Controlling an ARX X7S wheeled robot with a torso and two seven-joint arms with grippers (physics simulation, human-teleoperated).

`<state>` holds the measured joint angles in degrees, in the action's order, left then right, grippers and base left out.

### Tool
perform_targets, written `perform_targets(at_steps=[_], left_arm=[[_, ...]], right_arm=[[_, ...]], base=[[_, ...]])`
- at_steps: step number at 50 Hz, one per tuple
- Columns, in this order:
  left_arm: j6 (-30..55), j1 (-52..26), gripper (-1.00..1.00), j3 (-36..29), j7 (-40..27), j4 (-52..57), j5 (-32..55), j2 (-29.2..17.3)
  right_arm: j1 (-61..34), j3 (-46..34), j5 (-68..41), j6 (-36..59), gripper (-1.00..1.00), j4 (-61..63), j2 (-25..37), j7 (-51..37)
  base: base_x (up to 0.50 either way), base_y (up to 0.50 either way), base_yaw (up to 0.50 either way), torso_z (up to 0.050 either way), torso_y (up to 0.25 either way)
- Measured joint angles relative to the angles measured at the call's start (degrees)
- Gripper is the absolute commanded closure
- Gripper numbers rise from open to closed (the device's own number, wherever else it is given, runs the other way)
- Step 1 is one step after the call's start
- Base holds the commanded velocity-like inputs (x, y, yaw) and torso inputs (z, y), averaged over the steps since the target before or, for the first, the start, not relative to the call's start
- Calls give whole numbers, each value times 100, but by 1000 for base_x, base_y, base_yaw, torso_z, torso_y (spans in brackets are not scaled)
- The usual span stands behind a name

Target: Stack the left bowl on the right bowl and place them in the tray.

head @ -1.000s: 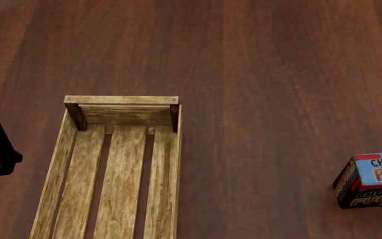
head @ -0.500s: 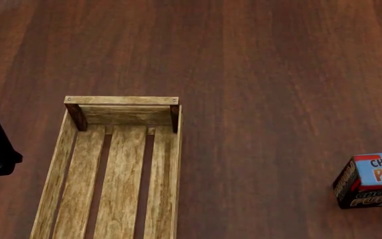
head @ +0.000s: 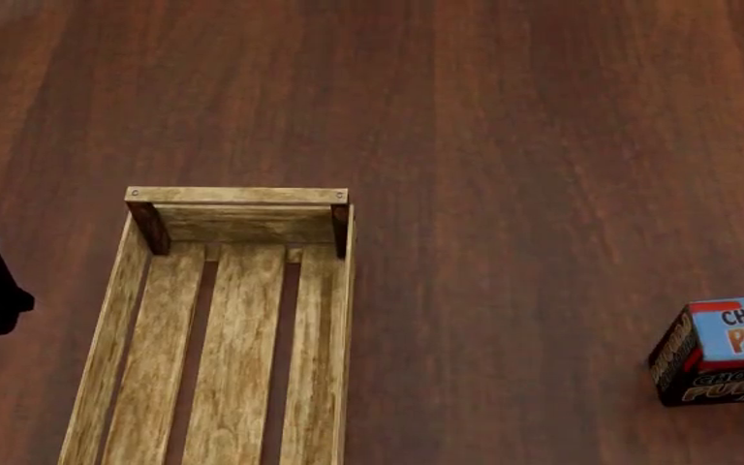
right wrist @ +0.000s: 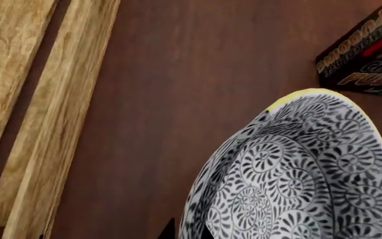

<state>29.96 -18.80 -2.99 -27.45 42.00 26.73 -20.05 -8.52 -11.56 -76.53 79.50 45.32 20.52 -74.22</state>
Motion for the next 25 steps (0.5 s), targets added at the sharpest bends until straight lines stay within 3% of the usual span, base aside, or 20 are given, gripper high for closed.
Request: perform_targets(at_steps=[7,18,25], left_arm=[[-25,4,-100,0,-8,-12,7,-7],[-43,7,-100,-15,-20,-11,25,-23],[-48,-6,-100,2,-34,-22,49,-35]], right_arm=[[-718,-587,-844,-343,100,-53,648,-791],[-2934,-3376,-1638,-2443,100,-266,2179,-1302],[-3900,-4375,-1842,-3194,100,-418,2818,-1280]], base=[[0,0,0,0,0],[0,0,0,0,0],[0,0,0,0,0]])
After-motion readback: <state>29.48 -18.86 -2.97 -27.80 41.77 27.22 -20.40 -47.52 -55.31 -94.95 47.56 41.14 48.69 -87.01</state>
